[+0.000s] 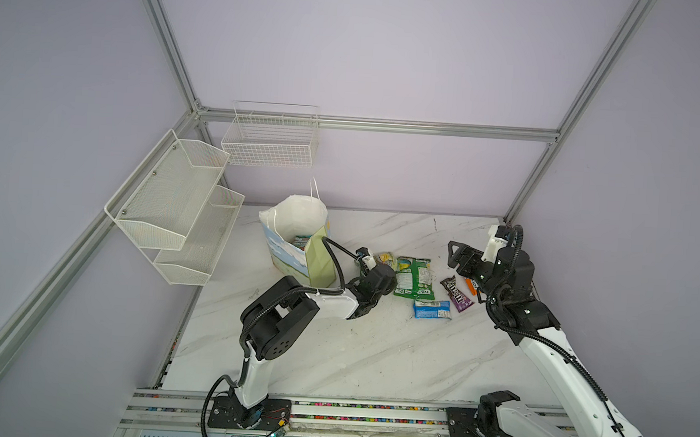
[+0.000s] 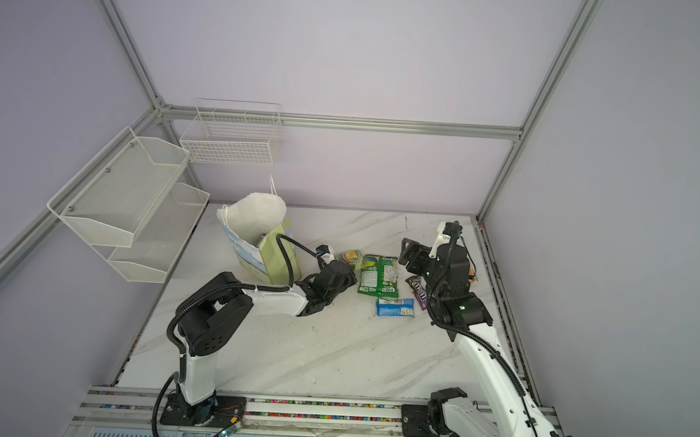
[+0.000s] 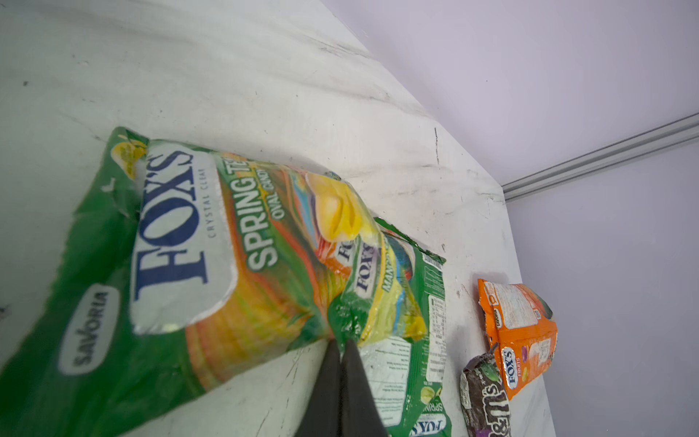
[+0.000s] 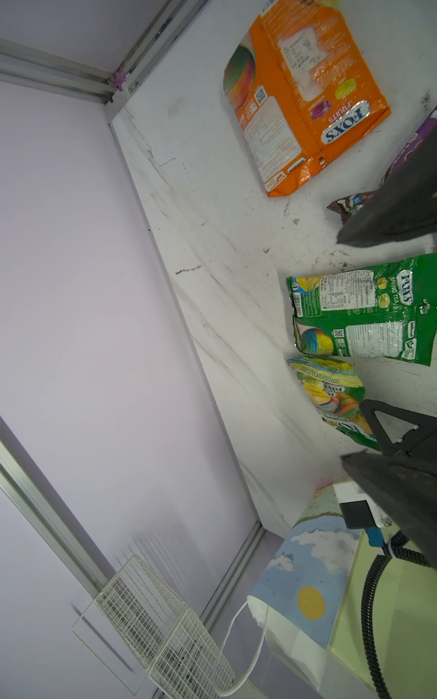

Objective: Place the snacks into the paper bag
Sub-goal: 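Lower the left gripper onto the green Fox's Spring Tea bag's edge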

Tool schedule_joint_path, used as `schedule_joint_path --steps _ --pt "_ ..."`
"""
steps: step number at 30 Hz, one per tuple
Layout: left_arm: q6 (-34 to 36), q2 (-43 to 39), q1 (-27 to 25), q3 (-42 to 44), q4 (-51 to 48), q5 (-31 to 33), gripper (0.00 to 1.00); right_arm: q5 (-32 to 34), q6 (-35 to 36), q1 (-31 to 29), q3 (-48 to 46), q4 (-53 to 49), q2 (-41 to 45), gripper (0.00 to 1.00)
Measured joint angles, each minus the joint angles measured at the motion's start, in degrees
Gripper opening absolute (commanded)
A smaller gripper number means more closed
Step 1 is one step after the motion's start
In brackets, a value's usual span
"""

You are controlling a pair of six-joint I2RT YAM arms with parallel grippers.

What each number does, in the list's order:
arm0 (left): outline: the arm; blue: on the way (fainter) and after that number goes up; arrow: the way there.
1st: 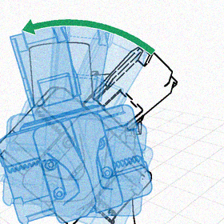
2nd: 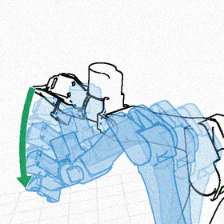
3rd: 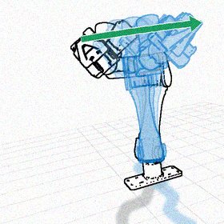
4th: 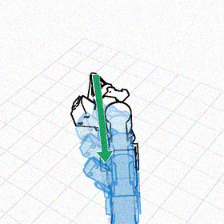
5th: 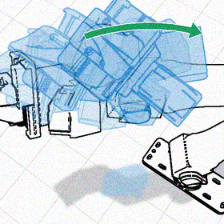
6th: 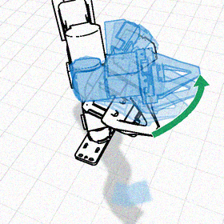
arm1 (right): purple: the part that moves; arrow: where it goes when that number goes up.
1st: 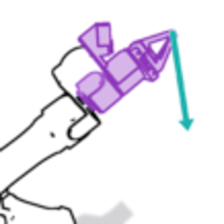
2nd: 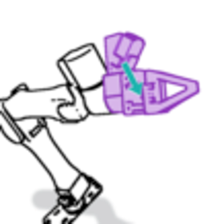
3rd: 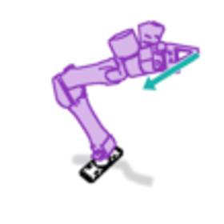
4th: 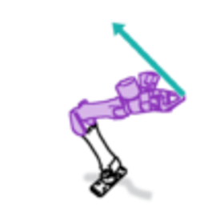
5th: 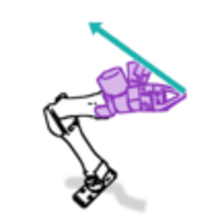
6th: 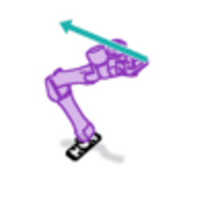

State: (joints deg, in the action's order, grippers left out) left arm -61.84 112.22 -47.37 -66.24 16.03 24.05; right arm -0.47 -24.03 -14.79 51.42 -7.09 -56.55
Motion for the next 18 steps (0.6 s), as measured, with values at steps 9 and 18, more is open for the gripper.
schedule_joint_path --steps 9,18 --pt "2.91 -2.67 -0.83 -0.92 -0.74 1.99 0.0 0.0 -0.76 0.0 -0.57 -0.04 0.87 0.86" --pt "0.7 -4.68 -0.35 -0.9 -4.39 3.89 0.95 -0.55 -1.11 0.0 -1.86 -0.02 1.31 0.88"
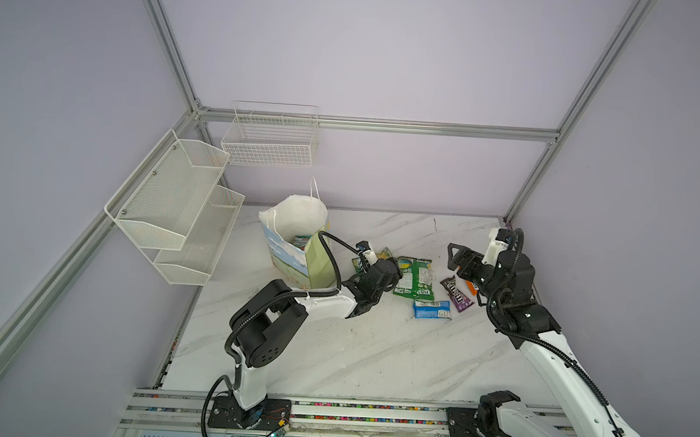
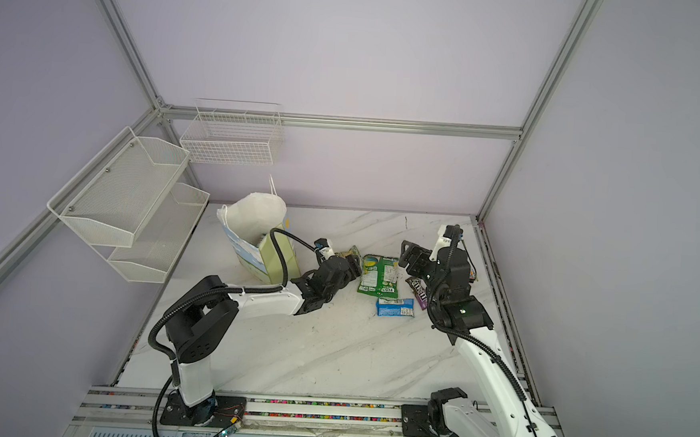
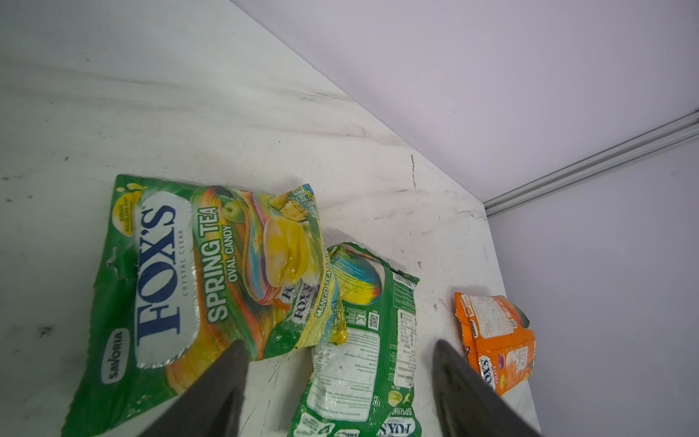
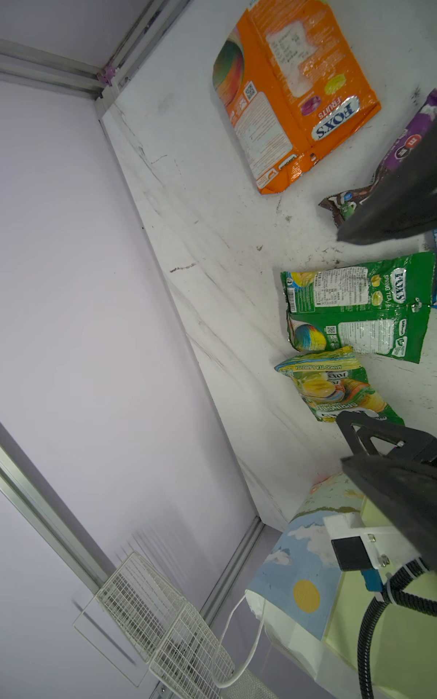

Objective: Place the snacks into the paper bag
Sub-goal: 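Lower the left gripper onto the green Fox's Spring Tea bag's edge, then close the left gripper on the Spring Tea bag's edge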

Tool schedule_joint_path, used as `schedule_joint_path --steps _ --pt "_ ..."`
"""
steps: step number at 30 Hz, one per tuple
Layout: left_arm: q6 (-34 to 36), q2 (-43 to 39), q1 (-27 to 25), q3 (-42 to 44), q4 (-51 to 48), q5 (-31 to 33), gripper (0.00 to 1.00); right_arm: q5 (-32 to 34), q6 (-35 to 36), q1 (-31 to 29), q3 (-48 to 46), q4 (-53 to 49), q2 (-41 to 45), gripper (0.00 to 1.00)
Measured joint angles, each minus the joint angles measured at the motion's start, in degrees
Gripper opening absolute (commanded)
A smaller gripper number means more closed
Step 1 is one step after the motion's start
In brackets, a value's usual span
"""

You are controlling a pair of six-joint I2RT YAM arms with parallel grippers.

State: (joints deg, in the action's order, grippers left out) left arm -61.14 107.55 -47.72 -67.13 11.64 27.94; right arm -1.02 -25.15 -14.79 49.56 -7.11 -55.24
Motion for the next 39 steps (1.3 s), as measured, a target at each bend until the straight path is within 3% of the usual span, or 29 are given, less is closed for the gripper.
schedule_joint_path --steps 10,20,29,39 --pt "-9.66 -2.36 4.35 9.05 0.68 -2.32 0.89 -0.52 -0.11 0.0 -1.68 0.0 0.02 0.88" --pt "-14.64 -1.55 6.01 14.34 6.03 -7.45 0.81 -1.44 -0.11 0.0 -2.34 0.02 0.0 0.88" --pt "-16.31 1.68 6.67 14.32 10.16 -10.32 0.69 -1.46 -0.11 0.0 -2.34 0.02 -0.59 0.88" --pt "-16.11 4.07 7.21 14.03 12.9 -11.37 0.47 -1.44 -0.09 0.0 -2.34 0.02 -0.61 0.88"
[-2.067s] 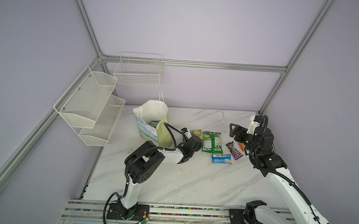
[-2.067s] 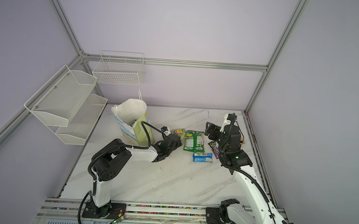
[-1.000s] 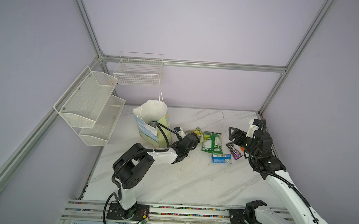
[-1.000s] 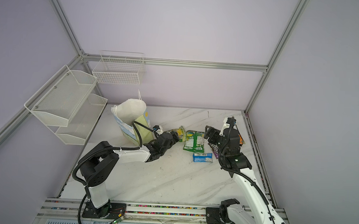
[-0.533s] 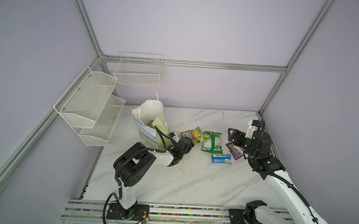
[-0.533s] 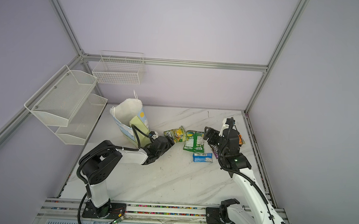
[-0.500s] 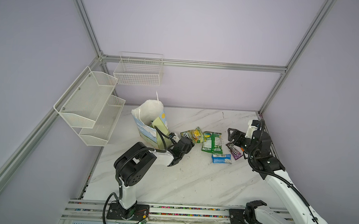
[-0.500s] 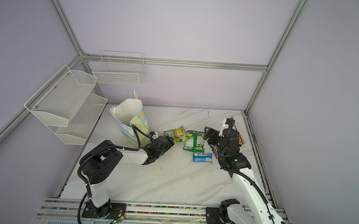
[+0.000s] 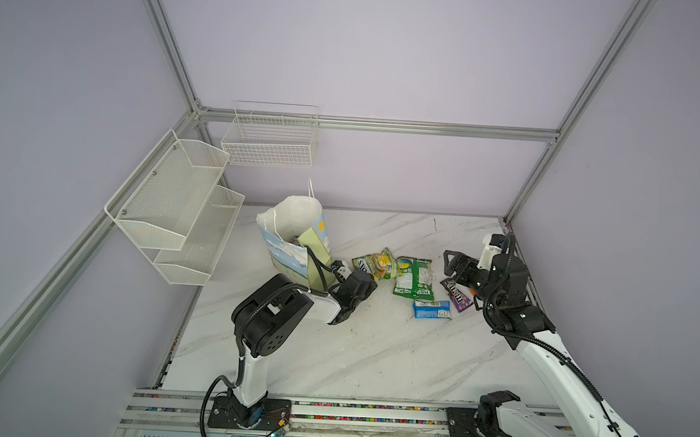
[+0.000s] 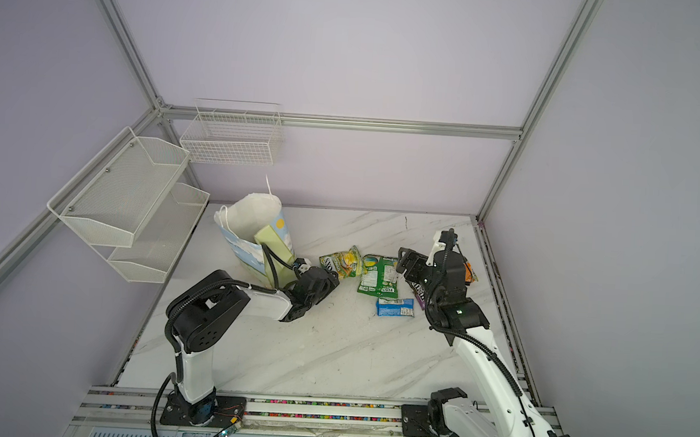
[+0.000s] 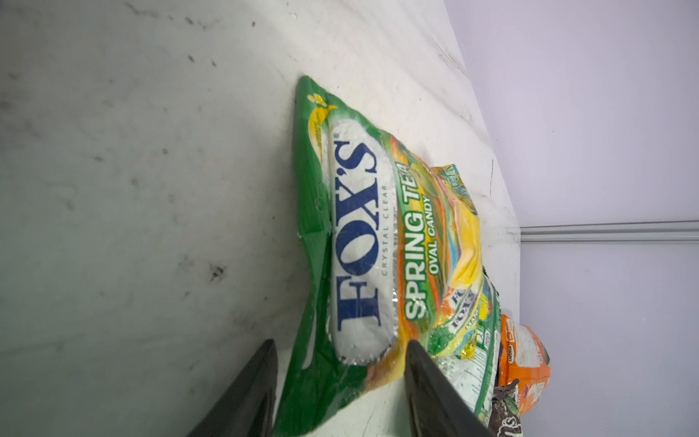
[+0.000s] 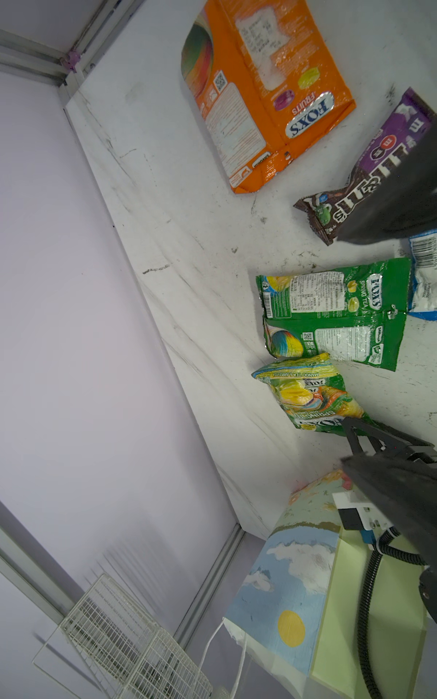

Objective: Place the snacks into the paper bag
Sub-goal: 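Close the left gripper on the Spring Tea bag's edge, then lift the Spring Tea bag with the left gripper toward the paper bag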

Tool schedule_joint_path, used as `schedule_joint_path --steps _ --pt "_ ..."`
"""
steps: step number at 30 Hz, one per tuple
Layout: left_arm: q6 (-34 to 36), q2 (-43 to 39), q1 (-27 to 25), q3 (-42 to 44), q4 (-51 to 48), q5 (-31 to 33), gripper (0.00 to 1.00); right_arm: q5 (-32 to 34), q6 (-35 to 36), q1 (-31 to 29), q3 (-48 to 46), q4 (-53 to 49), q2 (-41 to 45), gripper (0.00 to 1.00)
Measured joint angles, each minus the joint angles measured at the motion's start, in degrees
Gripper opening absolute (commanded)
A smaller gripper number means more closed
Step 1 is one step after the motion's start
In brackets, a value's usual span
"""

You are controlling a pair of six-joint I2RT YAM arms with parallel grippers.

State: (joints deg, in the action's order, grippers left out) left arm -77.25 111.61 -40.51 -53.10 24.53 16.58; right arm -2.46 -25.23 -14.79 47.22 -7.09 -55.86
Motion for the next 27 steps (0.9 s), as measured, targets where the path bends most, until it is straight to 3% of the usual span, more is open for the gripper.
schedule_joint_path --steps 10,27 --pt "2.43 1.25 0.04 -1.66 -3.21 -0.72 0.01 -0.02 0.0 0.0 0.0 0.0 -0.11 0.88" --pt "15.06 -6.4 -2.56 -6.71 -15.06 3.96 0.0 -0.02 -0.04 0.0 0.0 0.0 0.48 0.87"
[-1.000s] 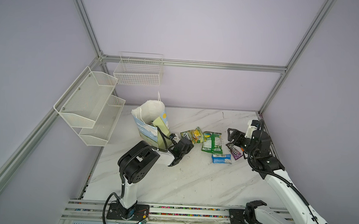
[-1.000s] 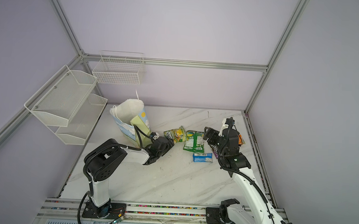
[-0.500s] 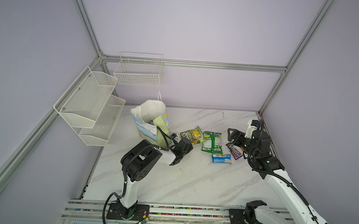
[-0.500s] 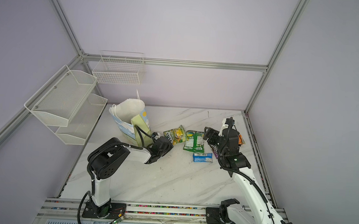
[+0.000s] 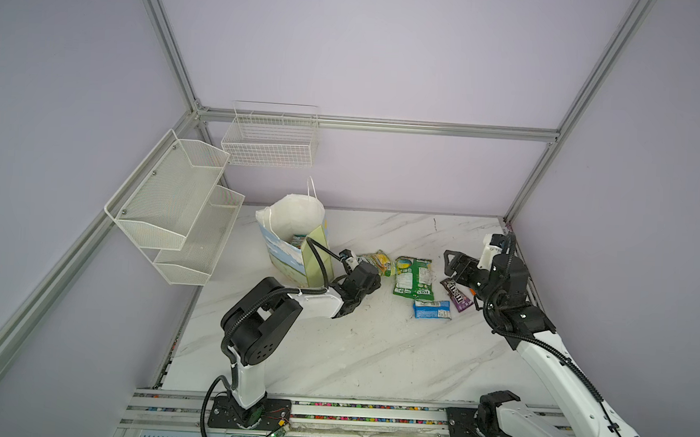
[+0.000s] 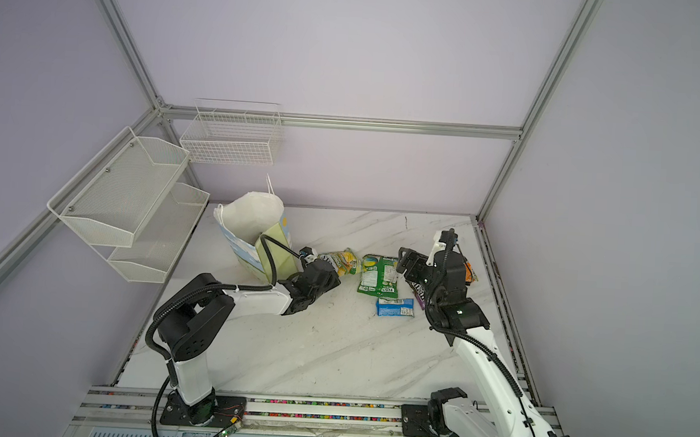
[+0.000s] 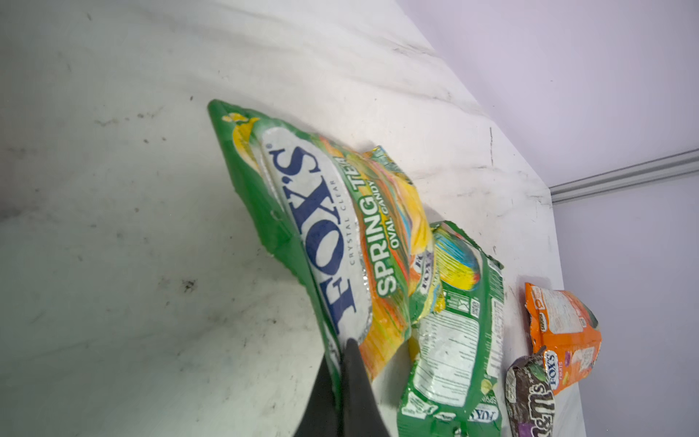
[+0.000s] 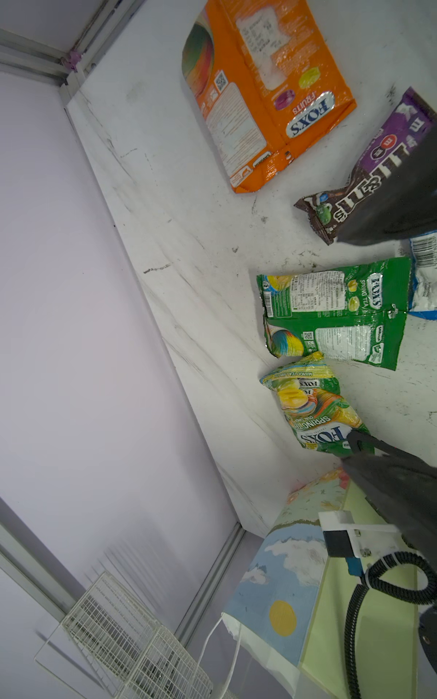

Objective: Place the snacks into the paper bag
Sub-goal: 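Lift the Spring Tea bag with the left gripper toward the paper bag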

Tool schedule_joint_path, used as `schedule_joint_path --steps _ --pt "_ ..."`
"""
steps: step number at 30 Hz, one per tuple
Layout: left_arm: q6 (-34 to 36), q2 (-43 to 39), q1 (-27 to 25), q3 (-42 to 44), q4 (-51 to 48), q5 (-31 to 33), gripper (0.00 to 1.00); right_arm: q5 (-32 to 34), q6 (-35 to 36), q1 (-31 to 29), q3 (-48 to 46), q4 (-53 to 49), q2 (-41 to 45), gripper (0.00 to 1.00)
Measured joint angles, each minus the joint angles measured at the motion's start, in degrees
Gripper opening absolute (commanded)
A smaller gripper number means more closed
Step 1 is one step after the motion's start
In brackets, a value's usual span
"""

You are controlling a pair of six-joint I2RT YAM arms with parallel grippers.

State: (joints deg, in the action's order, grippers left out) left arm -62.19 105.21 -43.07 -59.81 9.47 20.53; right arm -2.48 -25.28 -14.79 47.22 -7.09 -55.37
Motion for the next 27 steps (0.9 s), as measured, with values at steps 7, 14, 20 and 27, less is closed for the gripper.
schedule_joint_path --steps 7,14,20,27 --pt "7.72 -4.5 -2.25 -4.37 -4.2 3.28 0.0 -0.04 -0.11 0.0 0.0 0.0 1.22 0.87" --pt "15.39 -7.63 -3.63 -8.76 -8.7 5.31 0.0 -0.13 -0.44 0.0 -1.22 -0.02 2.38 0.87" --pt "22.84 -10.32 -4.33 -13.2 -12.33 6.19 0.0 -0.13 -0.96 0.0 -2.36 -0.02 3.21 0.87" --pt "30.69 -13.22 -4.46 -19.39 -15.69 6.78 0.0 -0.15 -1.07 0.0 -2.89 -0.02 3.32 0.87"
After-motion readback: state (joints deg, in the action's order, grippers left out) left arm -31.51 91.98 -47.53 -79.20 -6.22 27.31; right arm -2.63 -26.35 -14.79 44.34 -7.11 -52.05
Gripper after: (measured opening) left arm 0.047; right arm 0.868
